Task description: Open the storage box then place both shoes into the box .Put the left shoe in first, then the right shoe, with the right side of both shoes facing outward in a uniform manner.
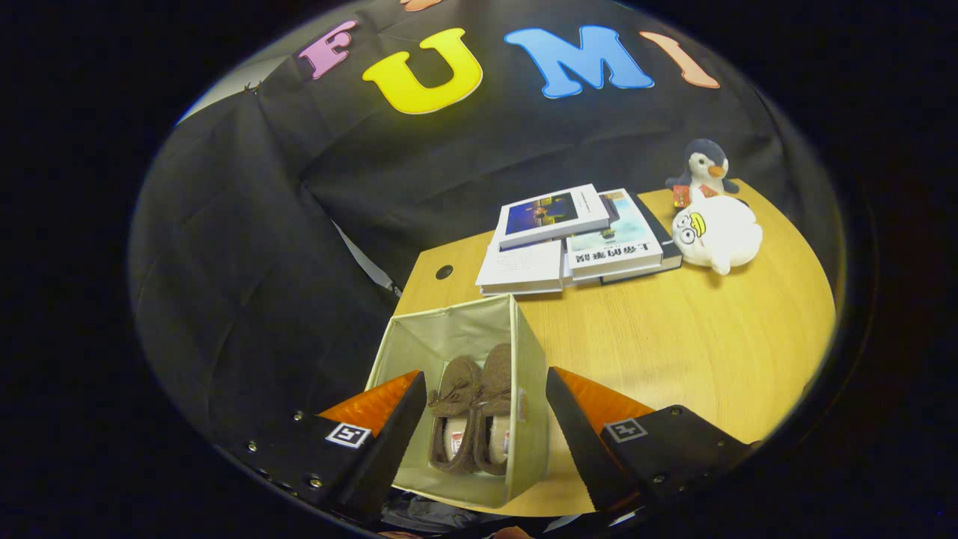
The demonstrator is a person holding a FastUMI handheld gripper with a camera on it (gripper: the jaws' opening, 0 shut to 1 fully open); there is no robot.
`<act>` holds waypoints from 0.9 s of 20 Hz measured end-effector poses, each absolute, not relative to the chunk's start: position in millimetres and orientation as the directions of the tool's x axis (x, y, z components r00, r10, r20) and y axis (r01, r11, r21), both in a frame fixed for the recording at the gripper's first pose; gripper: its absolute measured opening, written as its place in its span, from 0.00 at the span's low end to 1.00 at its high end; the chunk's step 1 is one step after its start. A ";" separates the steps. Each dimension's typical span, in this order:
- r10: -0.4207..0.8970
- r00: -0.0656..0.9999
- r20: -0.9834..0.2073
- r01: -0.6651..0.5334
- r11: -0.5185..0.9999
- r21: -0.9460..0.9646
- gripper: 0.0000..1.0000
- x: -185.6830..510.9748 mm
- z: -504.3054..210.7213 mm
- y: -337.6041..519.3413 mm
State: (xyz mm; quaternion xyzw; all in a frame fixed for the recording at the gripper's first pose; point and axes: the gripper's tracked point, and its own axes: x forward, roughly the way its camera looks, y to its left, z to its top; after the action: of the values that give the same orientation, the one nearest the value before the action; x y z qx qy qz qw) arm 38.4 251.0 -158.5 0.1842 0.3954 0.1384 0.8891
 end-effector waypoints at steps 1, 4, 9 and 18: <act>0.381 0.667 -0.640 -0.116 0.902 0.417 0.98 36.9 -149.7 241.2; 0.339 0.726 -0.599 -0.136 0.924 0.358 0.98 36.9 -125.4 202.8; 0.268 0.805 -0.529 -0.125 0.949 0.290 0.97 36.0 -88.1 130.4; 0.157 0.886 -0.436 -0.062 0.972 0.225 0.98 27.6 -53.9 17.3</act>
State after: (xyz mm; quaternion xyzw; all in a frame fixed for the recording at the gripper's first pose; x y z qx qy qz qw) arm 27.6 17.3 -53.9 0.1031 0.2316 0.0568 0.9657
